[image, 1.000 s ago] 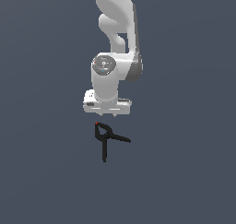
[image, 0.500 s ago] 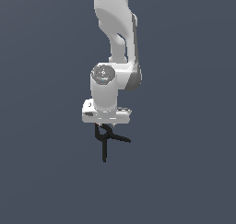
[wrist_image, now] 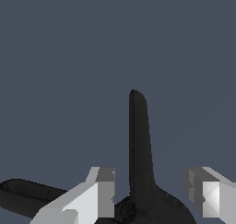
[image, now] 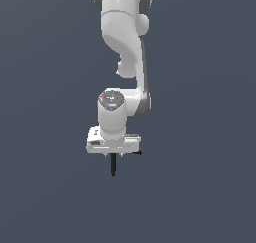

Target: Pick up the object and move it to a goal position.

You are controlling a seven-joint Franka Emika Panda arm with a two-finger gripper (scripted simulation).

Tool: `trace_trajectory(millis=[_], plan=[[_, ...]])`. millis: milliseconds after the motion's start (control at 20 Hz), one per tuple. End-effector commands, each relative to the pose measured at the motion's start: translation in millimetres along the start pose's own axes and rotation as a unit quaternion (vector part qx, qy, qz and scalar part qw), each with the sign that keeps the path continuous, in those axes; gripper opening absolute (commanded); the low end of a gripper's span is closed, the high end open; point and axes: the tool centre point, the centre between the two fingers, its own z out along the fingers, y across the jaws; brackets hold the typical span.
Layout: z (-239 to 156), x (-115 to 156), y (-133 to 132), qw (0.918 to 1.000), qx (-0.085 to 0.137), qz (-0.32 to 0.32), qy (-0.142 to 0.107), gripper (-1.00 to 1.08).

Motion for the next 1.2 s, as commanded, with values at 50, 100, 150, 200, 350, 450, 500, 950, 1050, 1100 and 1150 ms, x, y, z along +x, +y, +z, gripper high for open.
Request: trace_trajectory(millis=[50, 100, 150, 200, 350, 450, 500, 950, 1050, 1100, 1150], plan=[[13, 16, 2, 0.9997, -0.003, -0.008, 0.021, 0.28], [16, 19, 2, 0.9996, -0.003, -0.009, 0.026, 0.28], [19, 22, 2, 0.9995, -0.004, -0.011, 0.03, 0.28], [22, 25, 2, 0.9994, -0.004, -0.012, 0.034, 0.28], [27, 30, 3, 0.999, -0.005, -0.015, 0.042, 0.28], [29, 32, 3, 0.9989, -0.006, -0.016, 0.044, 0.28], [29, 32, 3, 0.9988, -0.006, -0.016, 0.045, 0.28], [42, 33, 3, 0.9989, -0.006, -0.016, 0.044, 0.28], [49, 33, 3, 0.9989, -0.006, -0.016, 0.045, 0.28], [52, 33, 3, 0.9989, -0.006, -0.016, 0.045, 0.28], [54, 34, 3, 0.9988, -0.006, -0.016, 0.045, 0.28]])
